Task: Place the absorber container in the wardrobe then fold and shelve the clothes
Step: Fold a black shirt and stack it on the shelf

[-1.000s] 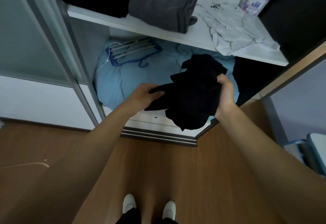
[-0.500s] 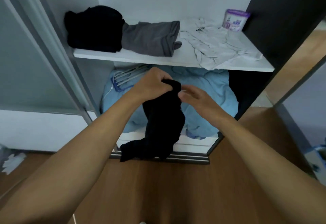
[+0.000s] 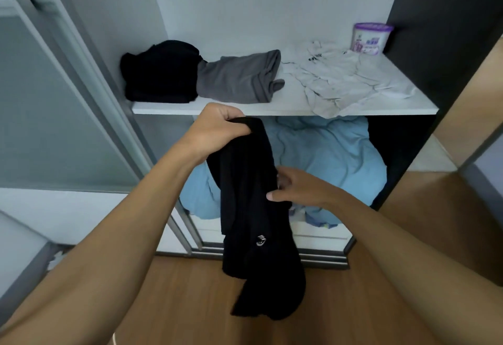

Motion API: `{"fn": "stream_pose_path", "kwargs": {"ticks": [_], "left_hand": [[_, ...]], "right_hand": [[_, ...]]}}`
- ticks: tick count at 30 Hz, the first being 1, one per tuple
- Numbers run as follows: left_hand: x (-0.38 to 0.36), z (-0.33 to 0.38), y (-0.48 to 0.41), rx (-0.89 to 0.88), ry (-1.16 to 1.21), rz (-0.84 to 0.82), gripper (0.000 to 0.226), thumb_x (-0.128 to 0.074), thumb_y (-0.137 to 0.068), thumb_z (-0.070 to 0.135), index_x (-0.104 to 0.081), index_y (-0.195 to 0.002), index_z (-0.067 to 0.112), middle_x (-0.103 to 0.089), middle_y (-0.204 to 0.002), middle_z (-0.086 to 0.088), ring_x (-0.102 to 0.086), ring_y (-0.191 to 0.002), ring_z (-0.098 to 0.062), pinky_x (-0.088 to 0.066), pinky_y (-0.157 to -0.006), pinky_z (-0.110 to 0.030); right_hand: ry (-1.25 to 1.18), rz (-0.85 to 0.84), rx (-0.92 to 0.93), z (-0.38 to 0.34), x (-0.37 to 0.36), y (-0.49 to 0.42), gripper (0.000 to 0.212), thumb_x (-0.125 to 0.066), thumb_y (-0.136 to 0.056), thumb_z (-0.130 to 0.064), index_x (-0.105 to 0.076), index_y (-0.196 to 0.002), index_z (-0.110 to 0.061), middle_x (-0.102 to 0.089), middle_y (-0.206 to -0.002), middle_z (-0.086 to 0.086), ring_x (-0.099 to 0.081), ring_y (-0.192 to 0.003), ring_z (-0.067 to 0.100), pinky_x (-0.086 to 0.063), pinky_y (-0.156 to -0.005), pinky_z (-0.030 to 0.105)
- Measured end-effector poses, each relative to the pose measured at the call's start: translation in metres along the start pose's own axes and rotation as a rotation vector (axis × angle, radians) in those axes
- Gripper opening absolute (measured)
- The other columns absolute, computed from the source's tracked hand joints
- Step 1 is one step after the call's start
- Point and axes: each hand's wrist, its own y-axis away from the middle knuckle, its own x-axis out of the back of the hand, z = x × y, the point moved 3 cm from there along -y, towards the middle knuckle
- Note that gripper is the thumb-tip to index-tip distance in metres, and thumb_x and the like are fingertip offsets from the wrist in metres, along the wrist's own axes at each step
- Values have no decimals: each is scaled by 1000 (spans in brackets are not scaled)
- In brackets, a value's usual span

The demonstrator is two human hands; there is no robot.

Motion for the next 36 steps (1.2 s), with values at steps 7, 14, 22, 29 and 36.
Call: {"fn": "stream_pose_path", "kwargs": {"ticks": [7,14,22,29,36], "left_hand": [[31,-29,15,181,-67,40,23,-71,-88,27,-73,-78,6,-71,-69,-4,-66,-63,-15,-49,-62,-24],[-12,-51,37,230,-206,-429,29,-78,-85,32,-67,-111,23,-74,-100,8,-71,-92,-6,-55,-81,-21],[-24,-48,31,22,121,-262,29,-65,-93,7,-75,-82,32,-73,-80,12,-69,-78,-4,-49,-69,-12],[-25,-79,37,126,241,-211,14,-68,-94,20,-78,-89,28,-78,-87,4,-73,-79,-10,-52,-68,-15],[-15,-125,43,221,275,-114,16,-64,-97,29,-79,-94,32,-78,-97,3,-73,-88,-11,-53,-85,-26]], "right_hand": [[-116,315,43,-16,14,1,31,-62,-97,-35,-64,-74,-15,-62,-61,-8,-60,-58,6,-45,-54,16],[83,280,257,-64,18,5,23,-62,-95,-22,-66,-80,-5,-59,-66,-3,-54,-60,4,-42,-59,24],[365,-9,-103,-18,24,28,27,-76,-86,-34,-61,-69,-19,-62,-65,-7,-58,-58,7,-43,-57,21],[-56,144,-142,26,28,53,40,-74,-89,-28,-66,-90,10,-66,-84,15,-61,-78,20,-43,-75,33],[-279,395,-99,33,26,64,20,-63,-98,-29,-78,-90,-19,-76,-87,2,-70,-79,13,-52,-72,21]]}}
